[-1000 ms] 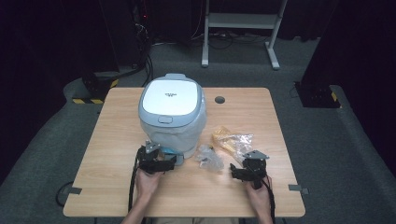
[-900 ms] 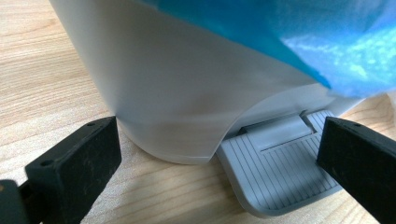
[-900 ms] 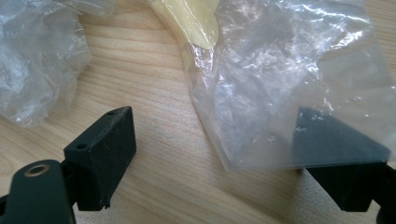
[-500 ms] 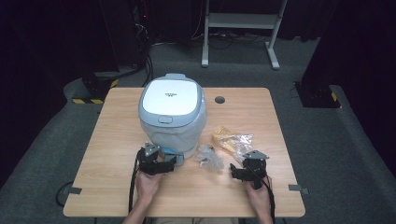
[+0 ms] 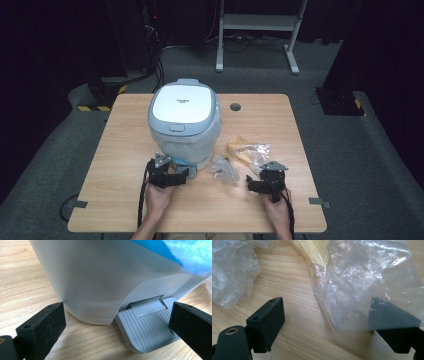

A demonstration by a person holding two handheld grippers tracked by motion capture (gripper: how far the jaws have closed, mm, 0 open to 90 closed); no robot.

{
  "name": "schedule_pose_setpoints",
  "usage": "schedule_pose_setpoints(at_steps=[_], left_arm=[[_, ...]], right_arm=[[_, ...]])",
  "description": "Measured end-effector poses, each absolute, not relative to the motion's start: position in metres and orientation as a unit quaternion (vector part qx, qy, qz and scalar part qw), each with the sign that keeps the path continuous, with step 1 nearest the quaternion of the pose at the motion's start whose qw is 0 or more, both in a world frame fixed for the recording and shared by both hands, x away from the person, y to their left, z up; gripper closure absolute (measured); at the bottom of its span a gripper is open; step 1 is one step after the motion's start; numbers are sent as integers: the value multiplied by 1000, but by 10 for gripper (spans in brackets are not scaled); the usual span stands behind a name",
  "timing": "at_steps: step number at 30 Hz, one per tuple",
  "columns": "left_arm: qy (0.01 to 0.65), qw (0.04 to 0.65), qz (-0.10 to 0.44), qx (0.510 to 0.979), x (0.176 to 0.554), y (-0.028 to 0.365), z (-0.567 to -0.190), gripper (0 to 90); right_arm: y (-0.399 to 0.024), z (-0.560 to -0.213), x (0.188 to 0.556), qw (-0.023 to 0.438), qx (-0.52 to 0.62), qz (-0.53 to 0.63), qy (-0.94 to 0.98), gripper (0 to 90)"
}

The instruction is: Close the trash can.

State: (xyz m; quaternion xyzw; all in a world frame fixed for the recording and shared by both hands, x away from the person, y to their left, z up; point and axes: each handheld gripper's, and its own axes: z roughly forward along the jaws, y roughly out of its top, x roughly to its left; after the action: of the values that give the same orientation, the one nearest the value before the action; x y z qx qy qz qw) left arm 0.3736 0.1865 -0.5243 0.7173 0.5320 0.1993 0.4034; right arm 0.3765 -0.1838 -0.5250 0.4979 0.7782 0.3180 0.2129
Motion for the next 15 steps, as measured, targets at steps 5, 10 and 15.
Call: schedule_pose_setpoints(at_steps=[5, 10, 15], left_arm=[[533, 404, 196, 717, 374, 187, -525, 11], [532, 402, 198, 718, 374, 187, -526, 11], [532, 398, 194, 722, 375, 187, -526, 12]], right_arm=[[-184, -525, 377, 213, 498, 318, 778, 138], [-184, -525, 377, 213, 498, 318, 778, 138], [-184, -525, 377, 212, 498, 318, 779, 138]])
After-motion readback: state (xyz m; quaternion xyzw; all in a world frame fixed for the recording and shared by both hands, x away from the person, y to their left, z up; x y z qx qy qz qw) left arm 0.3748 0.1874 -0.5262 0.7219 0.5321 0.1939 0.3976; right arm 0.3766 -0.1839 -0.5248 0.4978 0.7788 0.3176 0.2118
